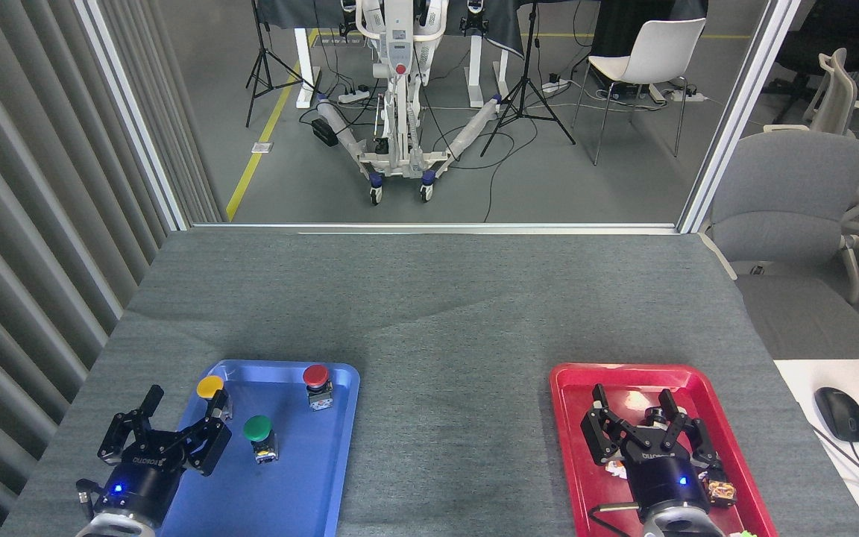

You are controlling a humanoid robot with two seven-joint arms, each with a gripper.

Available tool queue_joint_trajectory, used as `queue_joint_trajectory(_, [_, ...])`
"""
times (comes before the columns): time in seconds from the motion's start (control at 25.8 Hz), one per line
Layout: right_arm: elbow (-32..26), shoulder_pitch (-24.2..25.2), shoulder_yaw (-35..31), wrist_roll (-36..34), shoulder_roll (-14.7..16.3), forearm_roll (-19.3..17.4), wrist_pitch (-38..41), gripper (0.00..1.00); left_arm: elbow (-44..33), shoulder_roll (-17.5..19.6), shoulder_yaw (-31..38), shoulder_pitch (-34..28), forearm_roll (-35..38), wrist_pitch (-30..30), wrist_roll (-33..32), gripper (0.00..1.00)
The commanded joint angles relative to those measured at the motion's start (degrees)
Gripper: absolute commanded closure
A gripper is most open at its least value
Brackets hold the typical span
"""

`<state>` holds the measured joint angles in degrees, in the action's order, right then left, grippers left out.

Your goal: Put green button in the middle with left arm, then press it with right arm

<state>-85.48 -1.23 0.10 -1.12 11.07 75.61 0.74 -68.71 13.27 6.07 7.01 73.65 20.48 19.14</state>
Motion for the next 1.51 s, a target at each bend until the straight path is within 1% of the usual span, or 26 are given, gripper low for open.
queue_joint_trajectory(0.0, [-0.04,0.17,0.08,0.07,0.01,1.03,0.84,0.01,-0.02,0.09,0.00,-0.15,0.09,0.09,-0.07,0.01])
queue_joint_trajectory(0.04, [-0.04,0.26,0.08,-0.02,0.10,2.79,1.19,0.01,-0.11,0.09,0.00,-0.06,0.09,0.09,-0.15,0.01])
queue_joint_trajectory(0.15, [-0.13,1.05,0.08,-1.42,0.01,10.43,1.28,0.01,-0.46,0.18,0.00,0.11,0.00,0.09,-0.15,0.01])
queue_joint_trajectory(0.19, [-0.04,1.14,-0.01,-2.92,-0.34,12.46,1.28,0.01,-0.46,0.27,0.00,0.20,0.00,0.00,-0.15,0.01])
queue_joint_trajectory(0.23, [-0.13,1.14,-0.01,-3.80,-0.70,13.60,1.28,0.01,-0.37,0.18,0.00,0.29,0.00,0.00,-0.15,0.01])
queue_joint_trajectory(0.46, [-0.30,1.23,0.08,-3.98,-1.05,13.78,1.28,0.01,-0.55,0.09,0.00,0.37,0.09,0.00,-0.07,0.01])
queue_joint_trajectory(0.62, [-0.30,1.58,0.08,-3.62,-2.10,13.60,1.19,0.01,-0.55,0.09,0.00,0.46,0.09,-0.09,-0.15,0.01])
queue_joint_trajectory(0.7, [-0.30,1.58,0.08,-3.54,-2.10,12.98,1.28,0.01,-0.64,0.00,0.09,0.46,-0.17,-0.09,0.02,0.01])
queue_joint_trajectory(0.85, [-0.30,1.49,0.17,-3.36,-1.84,9.38,2.16,0.01,-2.22,-0.08,0.00,0.02,-0.26,0.18,-0.07,0.01])
queue_joint_trajectory(0.89, [-0.30,1.49,0.17,-3.27,-1.93,9.03,2.34,0.01,-2.48,-0.17,0.00,-0.06,-0.26,0.18,-0.07,0.01])
queue_joint_trajectory(1.28, [-0.30,1.58,0.26,-3.45,-2.01,9.03,2.07,0.01,-3.01,-0.44,-0.09,-0.42,-0.09,0.79,-0.07,0.01])
queue_joint_trajectory(1.35, [-0.30,1.58,0.17,-3.45,-2.10,9.03,2.16,0.01,-4.59,-0.44,-0.09,-2.00,-0.09,0.79,-0.15,0.01])
queue_joint_trajectory(1.47, [-0.30,1.58,0.17,-3.45,-2.10,9.03,2.16,0.01,-10.57,-0.52,-1.85,-5.07,-0.09,0.44,-0.42,0.02])
